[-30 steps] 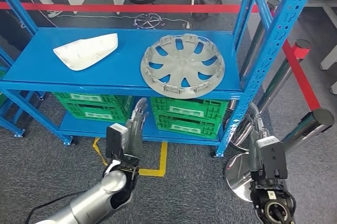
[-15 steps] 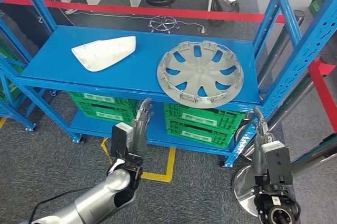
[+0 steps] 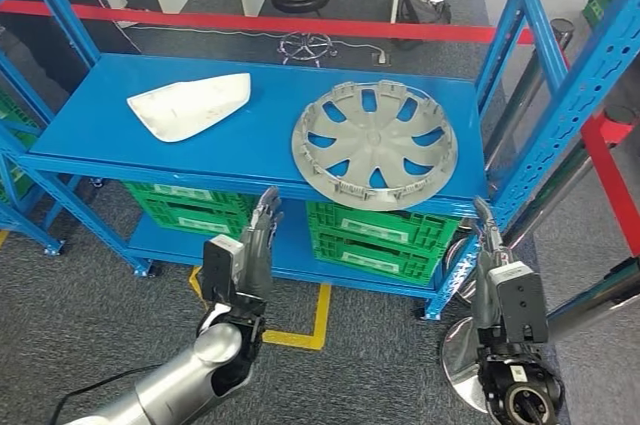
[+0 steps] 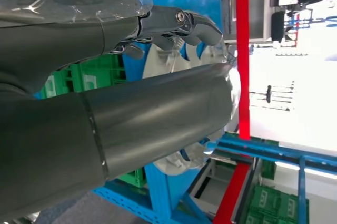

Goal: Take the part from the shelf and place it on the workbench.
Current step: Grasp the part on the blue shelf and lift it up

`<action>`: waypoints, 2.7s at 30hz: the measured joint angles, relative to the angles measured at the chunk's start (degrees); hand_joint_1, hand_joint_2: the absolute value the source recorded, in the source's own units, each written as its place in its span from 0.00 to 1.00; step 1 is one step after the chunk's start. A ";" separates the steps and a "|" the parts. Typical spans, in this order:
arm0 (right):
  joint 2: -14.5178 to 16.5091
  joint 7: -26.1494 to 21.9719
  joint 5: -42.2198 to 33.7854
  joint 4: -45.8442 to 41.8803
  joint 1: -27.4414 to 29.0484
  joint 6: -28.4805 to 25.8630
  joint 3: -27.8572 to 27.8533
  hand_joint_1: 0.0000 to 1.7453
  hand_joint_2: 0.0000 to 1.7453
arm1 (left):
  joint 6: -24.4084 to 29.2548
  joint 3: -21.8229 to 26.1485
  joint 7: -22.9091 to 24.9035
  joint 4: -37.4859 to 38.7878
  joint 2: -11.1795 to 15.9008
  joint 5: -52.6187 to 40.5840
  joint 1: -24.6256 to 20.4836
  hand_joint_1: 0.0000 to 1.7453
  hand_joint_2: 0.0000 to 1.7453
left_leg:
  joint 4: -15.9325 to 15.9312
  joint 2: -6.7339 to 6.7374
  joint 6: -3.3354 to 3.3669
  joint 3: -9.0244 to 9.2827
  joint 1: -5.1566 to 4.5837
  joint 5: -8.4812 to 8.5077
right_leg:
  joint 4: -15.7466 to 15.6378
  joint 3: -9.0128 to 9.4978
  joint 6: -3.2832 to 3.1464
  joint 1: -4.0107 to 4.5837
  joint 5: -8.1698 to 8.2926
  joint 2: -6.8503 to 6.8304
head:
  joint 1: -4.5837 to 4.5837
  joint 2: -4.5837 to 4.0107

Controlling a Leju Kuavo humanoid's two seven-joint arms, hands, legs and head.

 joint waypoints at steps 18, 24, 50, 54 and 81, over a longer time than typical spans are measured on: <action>-0.33 -0.13 0.02 0.03 0.04 0.47 0.04 0.00 0.00 | 0.30 -0.04 0.55 0.03 -0.01 -0.37 0.14 0.00 0.00 | -0.88 -3.35 1.71 2.72 -0.80 -2.29 | 0.43 -2.10 -1.39 1.03 1.92 1.88 | 1.76 0.00; -0.33 -0.21 0.02 -0.02 0.18 0.42 0.04 0.00 0.00 | 0.29 -0.04 0.70 -0.03 0.08 -0.38 0.02 0.00 0.00 | 14.87 -1.69 -0.26 -5.96 -0.34 -8.75 | -1.30 -0.50 -1.89 0.20 2.05 0.68 | 0.74 0.00; -0.34 -0.66 -1.02 0.04 0.56 0.08 -0.07 0.00 0.00 | 0.21 -0.07 0.49 -0.07 -0.14 -0.32 0.09 0.00 0.00 | -0.65 -1.63 0.59 3.92 -0.50 -3.55 | -0.02 -1.34 -0.74 0.18 1.88 0.78 | 1.75 0.00; -0.34 -0.47 -1.00 0.04 0.49 -0.32 -0.05 0.00 0.00 | 0.29 -0.07 0.43 -0.08 -0.05 -0.26 0.08 0.00 0.00 | 13.85 -1.40 -0.15 -3.99 -0.32 -9.49 | -0.41 -0.87 -1.53 -0.02 1.68 0.59 | 1.02 0.00; -0.37 0.71 -0.83 -0.09 0.73 -0.75 -0.03 0.00 0.00 | 0.29 -0.07 0.21 -0.08 0.05 -0.32 0.34 0.00 0.00 | -1.33 -1.60 1.92 4.06 -0.80 -2.90 | 0.61 -2.03 -0.16 0.57 1.68 1.18 | 1.72 0.00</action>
